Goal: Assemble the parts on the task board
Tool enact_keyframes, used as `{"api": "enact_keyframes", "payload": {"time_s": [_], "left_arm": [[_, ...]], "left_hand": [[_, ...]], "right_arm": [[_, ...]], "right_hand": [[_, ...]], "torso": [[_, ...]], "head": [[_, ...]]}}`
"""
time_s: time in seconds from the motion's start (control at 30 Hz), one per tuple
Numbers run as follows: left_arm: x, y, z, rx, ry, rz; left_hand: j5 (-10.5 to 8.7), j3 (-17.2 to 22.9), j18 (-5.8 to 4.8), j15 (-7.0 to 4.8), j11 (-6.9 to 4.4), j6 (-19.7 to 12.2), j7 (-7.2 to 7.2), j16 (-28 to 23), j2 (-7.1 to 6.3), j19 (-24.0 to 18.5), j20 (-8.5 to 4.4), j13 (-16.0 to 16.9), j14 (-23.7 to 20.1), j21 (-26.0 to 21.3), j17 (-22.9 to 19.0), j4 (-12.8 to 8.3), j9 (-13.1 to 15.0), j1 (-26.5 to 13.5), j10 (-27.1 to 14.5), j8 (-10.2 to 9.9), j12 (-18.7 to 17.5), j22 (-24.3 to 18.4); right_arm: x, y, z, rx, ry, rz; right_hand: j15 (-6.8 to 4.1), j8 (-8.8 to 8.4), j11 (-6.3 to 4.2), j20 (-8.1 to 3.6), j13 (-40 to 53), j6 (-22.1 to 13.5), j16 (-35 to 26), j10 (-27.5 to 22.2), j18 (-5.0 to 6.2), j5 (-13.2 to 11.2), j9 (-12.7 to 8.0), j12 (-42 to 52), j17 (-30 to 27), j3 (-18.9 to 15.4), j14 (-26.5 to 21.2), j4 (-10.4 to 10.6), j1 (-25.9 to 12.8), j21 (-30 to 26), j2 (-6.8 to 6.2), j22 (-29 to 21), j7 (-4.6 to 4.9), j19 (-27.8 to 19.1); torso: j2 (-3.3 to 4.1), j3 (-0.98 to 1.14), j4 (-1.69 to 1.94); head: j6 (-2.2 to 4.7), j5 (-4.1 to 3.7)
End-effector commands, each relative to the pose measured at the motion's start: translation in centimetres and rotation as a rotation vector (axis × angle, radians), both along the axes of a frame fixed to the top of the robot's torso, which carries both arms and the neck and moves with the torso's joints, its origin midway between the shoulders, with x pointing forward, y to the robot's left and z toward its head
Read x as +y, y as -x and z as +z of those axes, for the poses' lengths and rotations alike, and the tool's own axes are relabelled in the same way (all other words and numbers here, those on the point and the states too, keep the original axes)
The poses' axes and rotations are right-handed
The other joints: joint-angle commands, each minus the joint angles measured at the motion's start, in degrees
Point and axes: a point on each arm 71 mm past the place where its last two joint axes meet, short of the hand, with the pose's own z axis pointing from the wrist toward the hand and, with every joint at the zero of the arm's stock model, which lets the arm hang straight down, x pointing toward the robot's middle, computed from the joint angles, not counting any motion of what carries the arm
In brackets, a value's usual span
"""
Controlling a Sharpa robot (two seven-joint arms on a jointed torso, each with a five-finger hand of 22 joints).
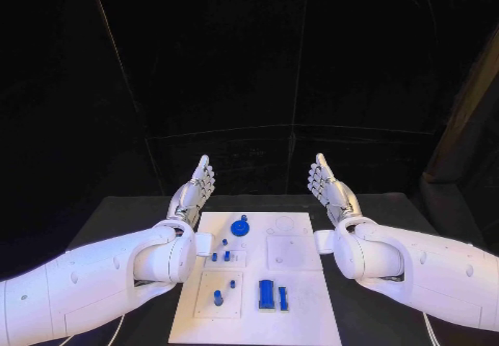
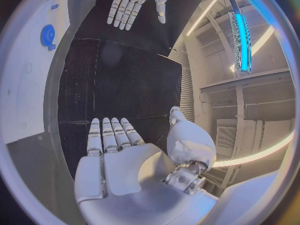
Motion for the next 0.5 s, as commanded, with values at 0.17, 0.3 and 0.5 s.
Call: {"api": "enact_keyframes", "payload": {"time_s": [0.17,0.3,0.5], "left_arm": [[0.36,-0.03,0.48,-0.049,-0.049,0.057],[0.36,-0.03,0.48,-0.049,-0.049,0.057],[0.36,-0.03,0.48,-0.049,-0.049,0.057]], "left_hand": [[-0.22,-2.93,-1.22,-0.12,-0.12,-5.34,-0.24,-1.43,0.01,-4.02,-0.92,-0.07,-4.92,-0.35,-0.12,-0.04,-0.10,-7.30,-5.64,-0.23,-0.39,-0.96],[-0.22,-2.93,-1.22,-0.12,-0.12,-6.47,-0.24,-1.43,0.01,-4.89,-0.92,-0.07,-5.95,-0.35,-0.12,-0.04,-0.10,-8.84,-6.82,-0.23,-0.39,-0.96],[-0.22,-2.93,-1.22,-0.12,-0.12,-7.89,-0.24,-1.43,0.01,-5.82,-0.92,-0.07,-7.09,-0.35,-0.12,-0.04,-0.10,-10.87,-8.28,-0.23,-0.39,-0.96]], "right_arm": [[-0.19,-0.02,0.25,-0.017,0.001,-0.035],[-0.19,-0.02,0.25,-0.017,0.001,-0.035],[-0.19,-0.02,0.25,-0.017,0.001,-0.035]], "right_hand": [[-0.09,-0.22,-0.13,-0.61,-0.08,-5.18,-0.27,-5.88,-1.26,-0.37,-0.11,-0.21,-0.13,0.34,-5.85,0.02,-8.18,-0.38,-0.02,-0.09,-0.30,-5.54],[-0.09,-0.22,-0.13,-0.61,-0.08,-6.25,-0.27,-7.13,-1.26,-0.37,-0.11,-0.21,-0.13,0.34,-7.05,0.02,-9.89,-0.38,-0.02,-0.09,-0.30,-6.65],[-0.09,-0.22,-0.13,-0.61,-0.08,-7.52,-0.27,-8.61,-1.26,-0.37,-0.11,-0.21,-0.13,0.34,-8.60,0.02,-12.14,-0.38,-0.02,-0.09,-0.30,-8.10]], "torso": [[-0.02,0.00,0.02],[-0.02,0.00,0.02],[-0.02,0.00,0.02]], "head": [[-0.01,0.02],[-0.01,0.02],[-0.01,0.02]]}}
